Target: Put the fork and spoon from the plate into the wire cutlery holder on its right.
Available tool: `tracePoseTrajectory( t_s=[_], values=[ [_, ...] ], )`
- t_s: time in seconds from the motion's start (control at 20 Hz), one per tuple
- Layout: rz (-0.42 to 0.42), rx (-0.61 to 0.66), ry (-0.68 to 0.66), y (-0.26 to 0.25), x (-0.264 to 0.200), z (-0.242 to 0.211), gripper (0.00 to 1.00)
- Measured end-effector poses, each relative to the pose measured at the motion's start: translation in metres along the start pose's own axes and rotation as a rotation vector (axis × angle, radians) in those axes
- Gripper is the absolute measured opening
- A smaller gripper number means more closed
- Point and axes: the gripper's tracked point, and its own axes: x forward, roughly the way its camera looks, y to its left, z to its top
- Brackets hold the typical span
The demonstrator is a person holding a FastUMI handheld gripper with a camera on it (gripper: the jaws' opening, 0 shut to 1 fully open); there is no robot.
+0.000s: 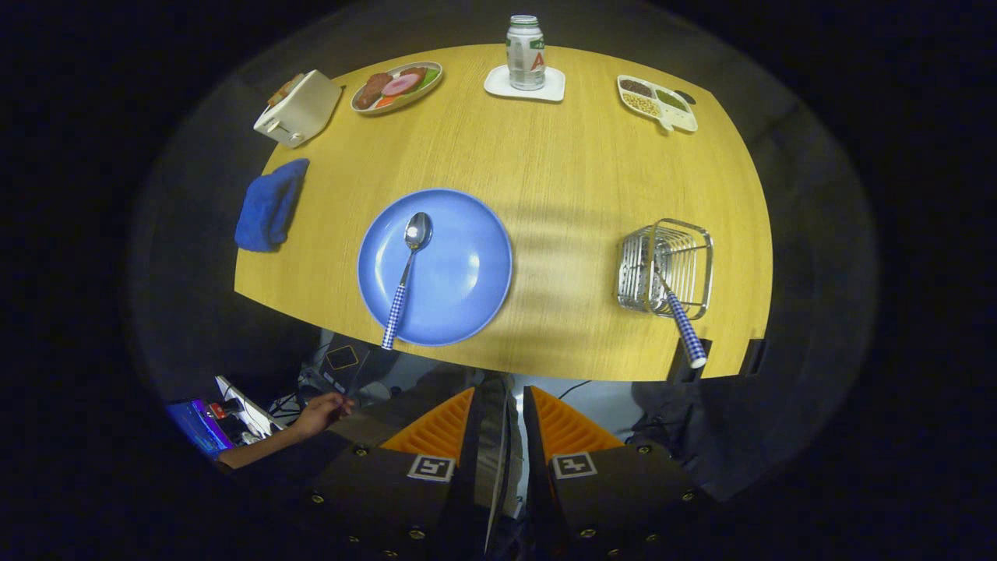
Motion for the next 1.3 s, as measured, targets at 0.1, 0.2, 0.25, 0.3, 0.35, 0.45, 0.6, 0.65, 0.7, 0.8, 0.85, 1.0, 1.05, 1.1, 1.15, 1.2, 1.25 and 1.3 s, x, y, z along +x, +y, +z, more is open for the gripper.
tracePoseTrajectory(
  t_s=[0.1, 0.2, 0.25, 0.3, 0.35, 0.45, 0.6, 0.65, 0.7, 0.8, 0.85, 1.0, 1.05, 1.1, 1.15, 1.2, 1.25, 1.3],
  values=[
    [0.017, -0.015, 0.011, 0.016, 0.008, 0.000, 0.31],
    [0.036, -0.014, 0.011, 0.032, 0.013, 0.001, 0.31],
    [0.044, -0.011, 0.013, 0.038, 0.016, 0.002, 0.31],
    [0.055, -0.004, 0.009, 0.046, 0.020, 0.004, 0.31],
    [0.064, 0.004, 0.006, 0.053, 0.024, 0.005, 0.31],
    [0.092, 0.023, 0.001, 0.070, 0.037, 0.013, 0.31],
    [0.133, 0.060, 0.004, 0.097, 0.058, 0.024, 0.31],
    [0.133, 0.070, 0.013, 0.100, 0.065, 0.025, 0.31],
    [0.129, 0.081, 0.019, 0.104, 0.073, 0.029, 0.31],
    [0.123, 0.088, 0.027, 0.112, 0.089, 0.034, 0.31],
    [0.127, 0.093, 0.032, 0.115, 0.093, 0.035, 0.31],
    [0.135, 0.116, 0.040, 0.122, 0.103, 0.041, 0.31],
    [0.135, 0.119, 0.041, 0.123, 0.105, 0.042, 0.31],
    [0.134, 0.121, 0.039, 0.124, 0.108, 0.045, 0.31],
    [0.124, 0.118, 0.043, 0.123, 0.113, 0.045, 0.31],
    [0.117, 0.115, 0.048, 0.123, 0.117, 0.047, 0.31],
    [0.111, 0.113, 0.051, 0.124, 0.123, 0.047, 0.31],
    [0.099, 0.112, 0.056, 0.123, 0.127, 0.047, 0.31]
  ],
)
